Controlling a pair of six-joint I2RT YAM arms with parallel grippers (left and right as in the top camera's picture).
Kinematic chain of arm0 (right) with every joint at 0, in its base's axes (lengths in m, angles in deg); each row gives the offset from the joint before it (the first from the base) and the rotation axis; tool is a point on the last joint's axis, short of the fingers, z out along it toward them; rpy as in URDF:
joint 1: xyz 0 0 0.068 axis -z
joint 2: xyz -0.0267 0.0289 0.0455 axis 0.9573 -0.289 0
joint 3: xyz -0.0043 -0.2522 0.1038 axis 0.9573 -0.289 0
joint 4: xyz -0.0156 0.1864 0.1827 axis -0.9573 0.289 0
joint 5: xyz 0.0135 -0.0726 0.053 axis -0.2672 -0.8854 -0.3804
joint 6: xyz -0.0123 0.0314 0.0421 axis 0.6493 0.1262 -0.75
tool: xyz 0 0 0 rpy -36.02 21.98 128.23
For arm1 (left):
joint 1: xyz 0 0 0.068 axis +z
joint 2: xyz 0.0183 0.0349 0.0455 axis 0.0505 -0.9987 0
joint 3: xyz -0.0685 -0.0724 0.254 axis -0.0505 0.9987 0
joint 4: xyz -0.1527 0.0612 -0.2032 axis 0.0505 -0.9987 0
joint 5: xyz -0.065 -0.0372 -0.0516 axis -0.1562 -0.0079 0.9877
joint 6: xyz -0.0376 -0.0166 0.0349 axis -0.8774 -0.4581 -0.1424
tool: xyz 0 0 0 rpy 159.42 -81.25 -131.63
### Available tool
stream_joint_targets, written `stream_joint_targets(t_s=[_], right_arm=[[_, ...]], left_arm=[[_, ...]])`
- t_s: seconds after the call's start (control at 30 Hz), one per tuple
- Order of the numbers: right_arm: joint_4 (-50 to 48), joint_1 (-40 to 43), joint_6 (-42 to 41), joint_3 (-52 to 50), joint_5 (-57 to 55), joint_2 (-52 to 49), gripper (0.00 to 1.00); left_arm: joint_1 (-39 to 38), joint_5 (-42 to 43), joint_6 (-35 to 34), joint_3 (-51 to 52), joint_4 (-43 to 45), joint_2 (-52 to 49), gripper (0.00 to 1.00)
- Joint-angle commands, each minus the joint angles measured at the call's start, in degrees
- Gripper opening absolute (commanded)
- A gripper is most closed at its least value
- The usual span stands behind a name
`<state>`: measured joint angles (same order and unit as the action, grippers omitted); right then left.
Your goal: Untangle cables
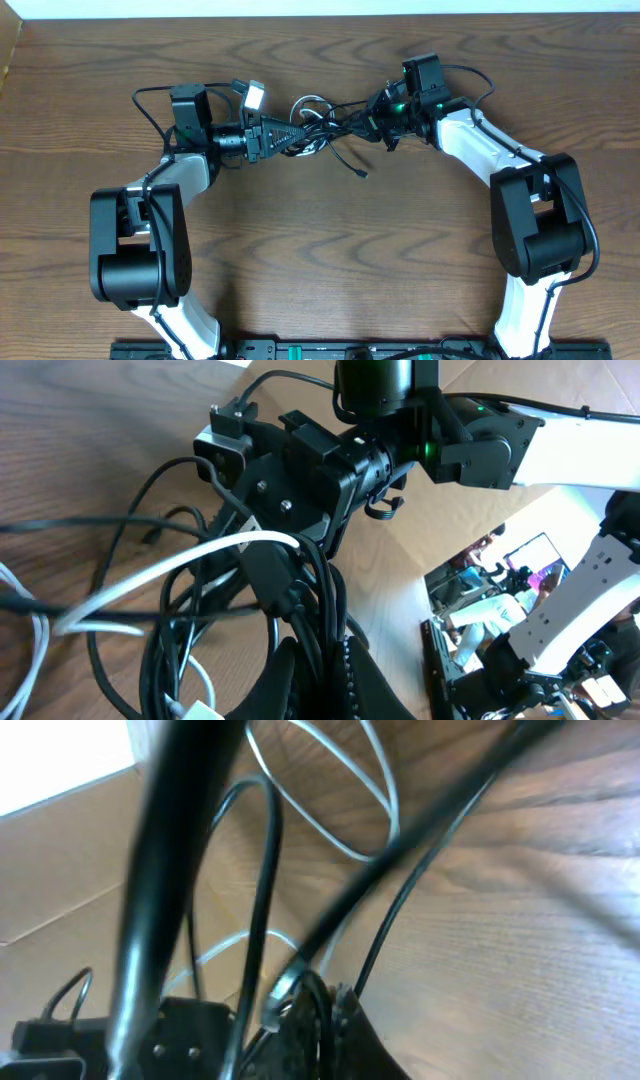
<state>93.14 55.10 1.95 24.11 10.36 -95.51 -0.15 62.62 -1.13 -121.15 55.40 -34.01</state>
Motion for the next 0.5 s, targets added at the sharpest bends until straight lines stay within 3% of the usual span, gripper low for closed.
stream_joint_targets(t_s=[0.0,0.27,0.47], right_arm=[[0.2,0.2,6.2,-0.1,1.7,0.0,0.01],[7.0,2.9,26.2,-0.1,5.4,0.1,0.01],[13.9,7.8,33.7,-0.1,5.5,0.1,0.01]], left_arm=[[0.1,-0.7,-0.3,-0.9,0.5,0.2,0.08],[1.8,-14.0,-8.6,-0.9,0.5,0.2,0.08],[5.1,-19.0,-11.5,-0.8,-1.2,0.2,0.08]])
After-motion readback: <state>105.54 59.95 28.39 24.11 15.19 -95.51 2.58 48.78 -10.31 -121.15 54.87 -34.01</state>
